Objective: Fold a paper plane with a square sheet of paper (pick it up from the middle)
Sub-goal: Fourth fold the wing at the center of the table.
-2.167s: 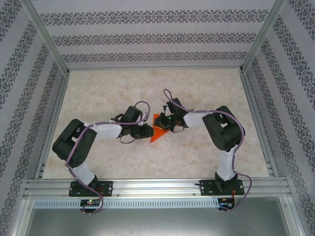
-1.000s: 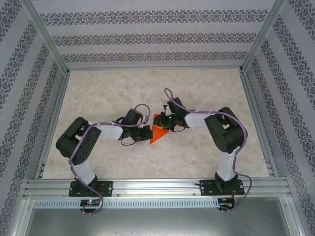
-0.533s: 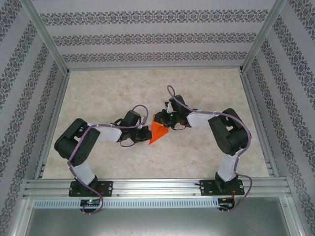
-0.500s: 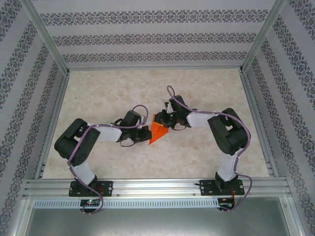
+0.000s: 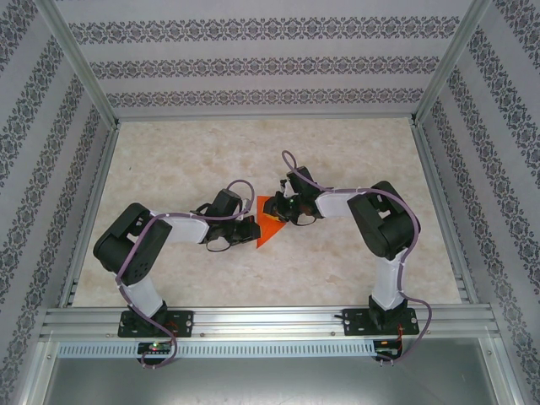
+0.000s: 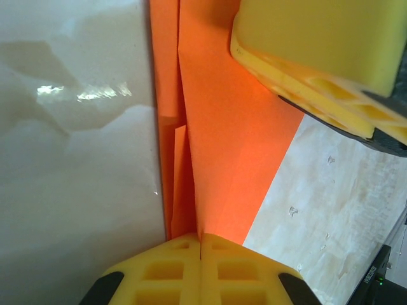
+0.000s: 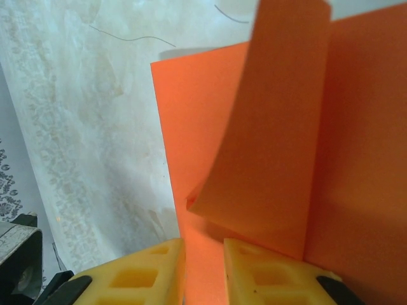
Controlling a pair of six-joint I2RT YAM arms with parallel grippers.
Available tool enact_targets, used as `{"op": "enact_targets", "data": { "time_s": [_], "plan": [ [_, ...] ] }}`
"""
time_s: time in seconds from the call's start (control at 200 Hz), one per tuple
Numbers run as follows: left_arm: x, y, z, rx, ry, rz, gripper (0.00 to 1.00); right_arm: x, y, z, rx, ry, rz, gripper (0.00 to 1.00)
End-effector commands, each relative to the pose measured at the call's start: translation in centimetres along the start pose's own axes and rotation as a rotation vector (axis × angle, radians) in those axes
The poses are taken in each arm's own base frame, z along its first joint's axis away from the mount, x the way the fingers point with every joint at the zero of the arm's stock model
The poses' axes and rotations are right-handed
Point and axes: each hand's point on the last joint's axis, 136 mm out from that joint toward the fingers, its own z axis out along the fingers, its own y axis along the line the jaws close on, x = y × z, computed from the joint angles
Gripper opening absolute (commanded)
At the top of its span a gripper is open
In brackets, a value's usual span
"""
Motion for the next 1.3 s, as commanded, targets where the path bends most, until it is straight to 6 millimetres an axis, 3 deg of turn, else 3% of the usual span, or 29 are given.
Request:
{"op": "enact_targets", "data": {
  "time_s": [0.0,0.11,0.295,0.664,0.884,1.174,1.294],
  "plan": [
    [-0.1,1.0,0.2,-0.041,0.005,-0.004,0.0,0.2,0.3,0.3,0.003,-0.001,-0.028,0.25],
    [-0.1,1.1,0.1,-0.038,-0.002,-0.014,0.0,-0.4,2.0,-0.8,-0.04,-0.024,-0.045,0.24],
    [-0.2,0.8,-0.1,-0.015,-0.023,-0.034,0.0,-1.4,2.9,-2.5,-0.07,-0.076,-0.057,0.27],
    [-0.4,0.8,-0.1,0.011,-0.037,-0.071,0.0,-0.2,3.6,-0.1,-0.118,0.024,-0.085,0.25],
    [-0.3,0.9,-0.1,0.008,-0.032,-0.071,0.0,0.6,1.7,2.2,-0.057,0.085,-0.071,0.22],
    [-0.1,1.3,-0.3,-0.031,-0.022,-0.055,0.0,1.2,-1.4,3.1,0.049,0.104,-0.039,0.21],
    [-0.2,1.1,-1.1,-0.048,-0.036,-0.041,0.12,1.7,-2.6,3.1,0.094,0.107,-0.028,0.19]
  ]
}}
